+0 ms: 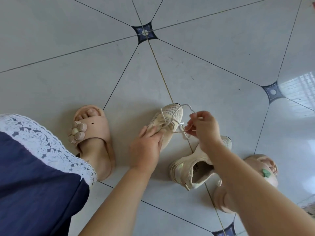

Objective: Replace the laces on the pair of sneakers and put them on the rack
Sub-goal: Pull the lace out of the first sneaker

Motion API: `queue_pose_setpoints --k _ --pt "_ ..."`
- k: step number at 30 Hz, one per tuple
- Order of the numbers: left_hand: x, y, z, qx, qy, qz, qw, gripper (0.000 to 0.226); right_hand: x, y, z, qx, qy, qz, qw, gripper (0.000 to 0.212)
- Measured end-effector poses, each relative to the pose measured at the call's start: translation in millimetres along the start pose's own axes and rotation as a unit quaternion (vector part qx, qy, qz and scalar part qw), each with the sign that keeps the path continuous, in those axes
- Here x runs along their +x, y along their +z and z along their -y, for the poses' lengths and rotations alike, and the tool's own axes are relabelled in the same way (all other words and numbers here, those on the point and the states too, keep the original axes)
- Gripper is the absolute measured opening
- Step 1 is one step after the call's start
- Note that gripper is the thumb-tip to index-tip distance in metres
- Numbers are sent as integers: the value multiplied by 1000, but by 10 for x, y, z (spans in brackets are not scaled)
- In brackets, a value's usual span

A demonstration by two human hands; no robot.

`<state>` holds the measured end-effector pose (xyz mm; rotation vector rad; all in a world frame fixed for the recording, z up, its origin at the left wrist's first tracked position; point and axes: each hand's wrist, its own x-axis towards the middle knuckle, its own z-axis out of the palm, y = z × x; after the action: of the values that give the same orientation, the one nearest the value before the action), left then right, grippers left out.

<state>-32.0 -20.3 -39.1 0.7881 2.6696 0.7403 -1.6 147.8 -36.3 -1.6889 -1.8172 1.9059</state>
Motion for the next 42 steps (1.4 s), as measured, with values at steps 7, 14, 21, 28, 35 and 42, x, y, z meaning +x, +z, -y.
queue_pose_setpoints --k 7,14,21,28,35,42 --pt "15 76 17 22 13 -11 1000 20 306 -490 495 -17 -74 -72 995 15" --pt "-4 81 17 17 -5 -23 1000 23 -82 -59 -86 -175 7 40 984 56" --pt "-7 67 3 14 -15 -31 999 19 -224 223 -231 -328 -63 67 940 21" --pt "-2 111 35 25 -7 -40 999 16 -42 -198 69 -238 -114 -63 962 15" --pt "-11 136 47 16 -14 -52 998 16 243 -677 524 -446 -119 -83 883 16" --pt "3 159 74 24 32 -104 994 18 -3 264 292 -490 -283 124 815 17"
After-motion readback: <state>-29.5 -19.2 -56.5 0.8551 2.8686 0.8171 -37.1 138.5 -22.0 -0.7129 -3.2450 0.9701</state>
